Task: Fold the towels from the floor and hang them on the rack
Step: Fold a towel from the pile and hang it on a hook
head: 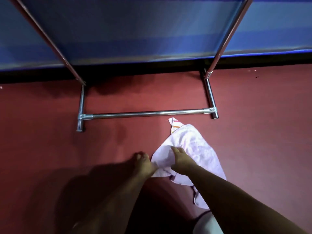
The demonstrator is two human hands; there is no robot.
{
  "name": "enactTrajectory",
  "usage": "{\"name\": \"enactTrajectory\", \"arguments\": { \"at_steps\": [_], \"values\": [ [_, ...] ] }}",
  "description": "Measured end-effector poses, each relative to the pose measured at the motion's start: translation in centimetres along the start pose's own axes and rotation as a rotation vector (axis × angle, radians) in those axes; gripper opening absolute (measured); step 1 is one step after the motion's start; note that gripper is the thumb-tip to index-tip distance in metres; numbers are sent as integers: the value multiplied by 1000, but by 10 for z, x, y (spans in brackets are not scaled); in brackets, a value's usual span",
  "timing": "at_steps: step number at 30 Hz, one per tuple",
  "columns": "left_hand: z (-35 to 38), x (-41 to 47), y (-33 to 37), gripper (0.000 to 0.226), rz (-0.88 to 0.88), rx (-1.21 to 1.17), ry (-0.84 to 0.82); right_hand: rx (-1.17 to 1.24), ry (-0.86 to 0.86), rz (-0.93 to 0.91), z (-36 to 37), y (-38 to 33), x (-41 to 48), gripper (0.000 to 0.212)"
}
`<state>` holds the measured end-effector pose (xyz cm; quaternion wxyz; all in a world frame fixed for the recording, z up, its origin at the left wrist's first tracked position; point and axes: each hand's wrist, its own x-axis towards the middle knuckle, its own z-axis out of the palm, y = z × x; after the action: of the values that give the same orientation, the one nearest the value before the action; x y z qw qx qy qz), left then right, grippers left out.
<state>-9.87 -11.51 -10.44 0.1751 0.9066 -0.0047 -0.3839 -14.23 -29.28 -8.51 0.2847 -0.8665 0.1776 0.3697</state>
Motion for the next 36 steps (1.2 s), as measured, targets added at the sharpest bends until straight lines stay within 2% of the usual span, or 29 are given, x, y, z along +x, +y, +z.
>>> {"name": "enactTrajectory", "arguments": {
  "at_steps": [2,4,7,9,11,13,15,17,19,24,28,32,36],
  "values": [
    [20,-2,-8,75,-26,-116,34,-9,25,-11,18,2,5,78],
    [28,-3,-11,56,-19,-276,-32,31,-17,21,28,4,9,65],
    [29,-2,-11,36,81,-367,-97,52,-20,-14,32,6,10,34],
    [18,-5,-5,27,97,-449,-100,85,18,-49,23,4,8,32],
    [-4,-7,4,5,76,-577,-67,120,59,-52,4,-5,1,18],
    [-36,-8,11,10,85,-641,-52,171,115,-90,-23,-16,-6,8],
    [-73,-14,17,8,160,-625,-15,204,161,-125,-55,-29,-19,12],
    [-113,-30,31,20,231,-631,33,214,182,-162,-89,-45,-40,7],
    [-154,-57,48,27,321,-674,95,241,203,-205,-122,-63,-66,14],
    [-246,-145,76,5,503,-739,257,391,330,-380,-179,-108,-155,25],
    [-308,-229,85,10,655,-785,343,432,559,-588,-207,-149,-236,27],
    [-339,-305,80,9,784,-788,412,733,597,-743,-222,-181,-308,27],
    [-331,-345,62,6,809,-810,399,829,541,-808,-208,-191,-345,18]
  ]
}}
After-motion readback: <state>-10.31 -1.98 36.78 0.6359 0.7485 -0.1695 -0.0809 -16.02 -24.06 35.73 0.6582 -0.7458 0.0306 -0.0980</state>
